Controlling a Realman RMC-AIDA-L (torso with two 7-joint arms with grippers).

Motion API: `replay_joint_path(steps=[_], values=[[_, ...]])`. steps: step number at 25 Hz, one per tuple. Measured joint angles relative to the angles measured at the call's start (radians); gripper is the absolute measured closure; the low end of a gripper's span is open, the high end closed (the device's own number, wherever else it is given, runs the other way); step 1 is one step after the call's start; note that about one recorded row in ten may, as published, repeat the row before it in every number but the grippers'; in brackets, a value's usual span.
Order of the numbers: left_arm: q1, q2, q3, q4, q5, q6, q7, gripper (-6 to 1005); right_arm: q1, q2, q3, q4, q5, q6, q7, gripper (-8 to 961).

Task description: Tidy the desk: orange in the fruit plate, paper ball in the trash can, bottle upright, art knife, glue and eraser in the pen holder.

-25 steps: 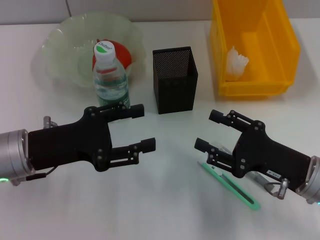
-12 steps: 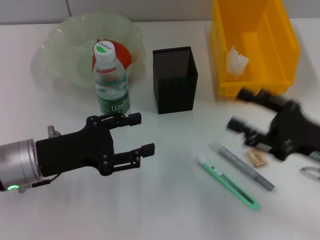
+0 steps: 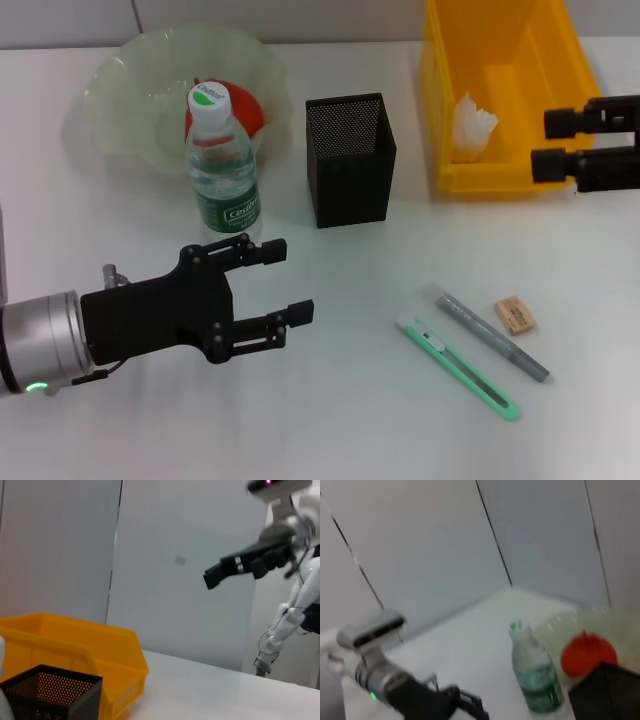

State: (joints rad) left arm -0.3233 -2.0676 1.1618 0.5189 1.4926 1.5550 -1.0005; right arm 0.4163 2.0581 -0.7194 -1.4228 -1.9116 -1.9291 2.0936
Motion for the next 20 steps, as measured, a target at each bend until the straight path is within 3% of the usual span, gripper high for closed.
replay_joint_path(steps=[4,8,14,20], values=[[0.001,0.0,0.002,-0.001,0.0,0.004,0.002,249,0.115,-0.039,-0.01,-0.129,-0.134,-0.103,0.206,250],[0.003,0.0,0.003,-0.001,0.0,0.006,0.002,249,0.227,-0.067,-0.049,-0.115,-0.253,-0.18,0.326,251],[0.003,-0.001,0.004,-0.002,0.0,0.004,0.002,249,0.328,-0.073,-0.176,0.008,-0.433,-0.175,0.379,252],[-0.004,-0.002,0.004,-0.01,0.0,0.002,0.008,249,0.4,-0.055,-0.239,0.16,-0.587,-0.109,0.369,254]])
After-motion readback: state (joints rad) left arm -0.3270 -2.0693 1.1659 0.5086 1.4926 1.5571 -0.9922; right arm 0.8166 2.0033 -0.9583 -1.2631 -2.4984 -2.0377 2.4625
